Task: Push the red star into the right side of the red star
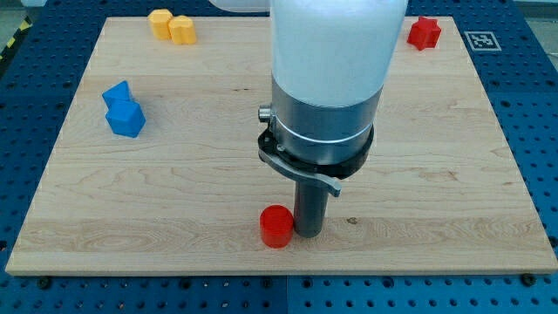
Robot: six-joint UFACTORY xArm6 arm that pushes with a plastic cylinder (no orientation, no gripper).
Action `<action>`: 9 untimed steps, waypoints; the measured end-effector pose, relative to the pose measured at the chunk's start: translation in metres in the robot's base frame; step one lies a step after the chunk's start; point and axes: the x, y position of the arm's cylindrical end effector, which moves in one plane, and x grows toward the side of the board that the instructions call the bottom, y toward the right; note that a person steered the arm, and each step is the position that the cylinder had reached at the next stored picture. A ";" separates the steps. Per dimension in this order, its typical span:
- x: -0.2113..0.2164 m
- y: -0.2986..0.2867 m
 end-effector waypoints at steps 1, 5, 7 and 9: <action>0.000 0.081; -0.198 0.257; -0.299 0.143; -0.388 0.152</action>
